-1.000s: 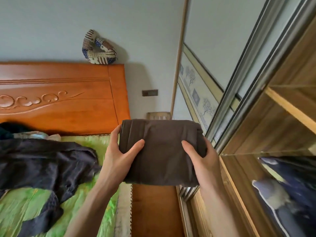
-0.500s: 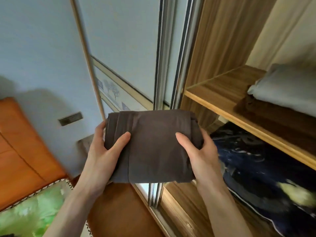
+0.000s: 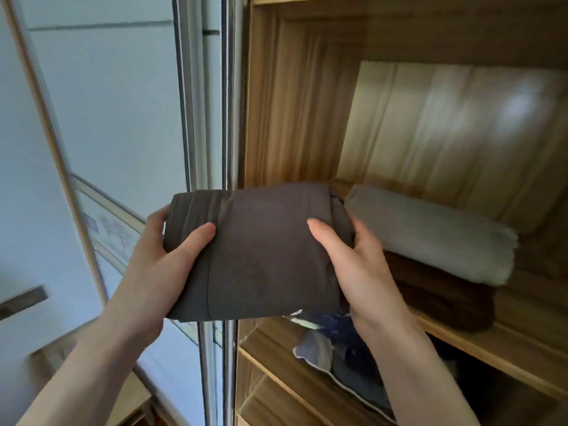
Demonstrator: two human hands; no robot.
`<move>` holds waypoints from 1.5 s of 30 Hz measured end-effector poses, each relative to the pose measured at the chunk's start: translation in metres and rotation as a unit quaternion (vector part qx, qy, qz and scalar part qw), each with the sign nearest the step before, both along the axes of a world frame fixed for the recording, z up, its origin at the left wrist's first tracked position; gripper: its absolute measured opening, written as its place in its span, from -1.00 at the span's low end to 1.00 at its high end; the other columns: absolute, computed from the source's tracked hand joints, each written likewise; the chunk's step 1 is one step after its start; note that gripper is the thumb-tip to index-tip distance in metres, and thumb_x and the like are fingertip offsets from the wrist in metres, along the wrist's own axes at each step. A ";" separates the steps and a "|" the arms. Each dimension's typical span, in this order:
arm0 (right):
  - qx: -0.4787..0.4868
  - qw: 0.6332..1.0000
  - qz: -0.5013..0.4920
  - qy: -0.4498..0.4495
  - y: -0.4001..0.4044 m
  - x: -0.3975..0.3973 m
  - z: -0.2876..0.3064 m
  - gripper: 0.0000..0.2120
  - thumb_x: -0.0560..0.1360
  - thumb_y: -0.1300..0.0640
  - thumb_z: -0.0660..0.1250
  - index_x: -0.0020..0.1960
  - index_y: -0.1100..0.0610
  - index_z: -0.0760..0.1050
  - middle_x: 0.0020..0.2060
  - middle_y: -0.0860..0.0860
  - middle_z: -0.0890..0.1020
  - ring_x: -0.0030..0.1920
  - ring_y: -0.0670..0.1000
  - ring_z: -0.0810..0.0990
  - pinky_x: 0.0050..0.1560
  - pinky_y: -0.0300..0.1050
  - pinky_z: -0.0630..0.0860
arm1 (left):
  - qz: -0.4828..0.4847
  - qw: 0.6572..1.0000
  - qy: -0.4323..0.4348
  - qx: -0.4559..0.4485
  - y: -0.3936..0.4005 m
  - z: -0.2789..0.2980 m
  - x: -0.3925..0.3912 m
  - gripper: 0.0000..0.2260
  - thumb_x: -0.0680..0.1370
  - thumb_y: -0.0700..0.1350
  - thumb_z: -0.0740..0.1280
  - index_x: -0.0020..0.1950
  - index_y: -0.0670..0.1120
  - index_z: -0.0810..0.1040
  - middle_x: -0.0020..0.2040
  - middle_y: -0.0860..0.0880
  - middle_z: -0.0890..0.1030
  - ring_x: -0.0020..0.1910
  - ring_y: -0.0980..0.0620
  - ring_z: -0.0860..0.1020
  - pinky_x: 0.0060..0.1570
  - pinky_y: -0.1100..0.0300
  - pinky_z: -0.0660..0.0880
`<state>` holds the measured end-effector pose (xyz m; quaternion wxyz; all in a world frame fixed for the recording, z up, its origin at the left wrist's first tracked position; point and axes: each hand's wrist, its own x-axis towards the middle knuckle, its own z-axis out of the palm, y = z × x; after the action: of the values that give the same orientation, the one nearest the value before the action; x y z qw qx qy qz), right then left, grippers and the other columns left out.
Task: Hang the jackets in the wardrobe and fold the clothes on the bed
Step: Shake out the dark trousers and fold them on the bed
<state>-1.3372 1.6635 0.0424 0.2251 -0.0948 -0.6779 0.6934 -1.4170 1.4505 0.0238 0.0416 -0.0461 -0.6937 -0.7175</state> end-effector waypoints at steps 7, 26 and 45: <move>0.010 0.999 -0.019 0.034 0.066 0.010 0.064 -0.58 0.52 -0.05 0.51 0.36 -0.12 0.55 0.11 -0.10 0.74 0.10 -0.02 0.73 0.15 0.09 0.67 | -0.097 0.995 0.013 0.037 0.066 0.065 -0.017 -0.53 0.51 0.07 0.51 0.39 0.11 0.52 0.04 0.08 0.76 -0.03 0.07 0.74 -0.06 0.10 0.60; -0.002 0.965 -0.261 0.011 0.170 0.046 0.078 -0.85 0.53 0.07 0.51 0.06 -0.04 0.60 -0.04 -0.03 0.77 -0.08 -0.05 0.76 -0.13 -0.18 0.66 | -0.312 0.947 0.039 -0.069 0.241 0.106 -0.062 -0.34 0.57 0.06 0.48 0.60 -0.01 0.30 0.16 0.07 0.57 0.02 0.11 0.55 -0.03 0.24 0.51; 0.545 0.687 -0.394 -0.276 0.144 0.034 0.080 -0.37 0.65 -0.25 0.17 0.63 0.03 0.24 0.64 0.03 0.15 0.63 0.10 0.09 0.59 0.08 0.11 | -0.237 0.812 0.392 -0.361 0.250 0.091 -0.075 -0.52 0.65 0.27 0.21 0.50 0.09 0.49 0.49 -0.01 0.45 0.45 -0.07 0.42 0.32 -0.01 0.45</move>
<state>-1.3029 1.8077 0.1226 0.2920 -0.4011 -0.8682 -0.0076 -1.4915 1.7008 0.1144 0.1194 -0.4983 -0.7952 -0.3241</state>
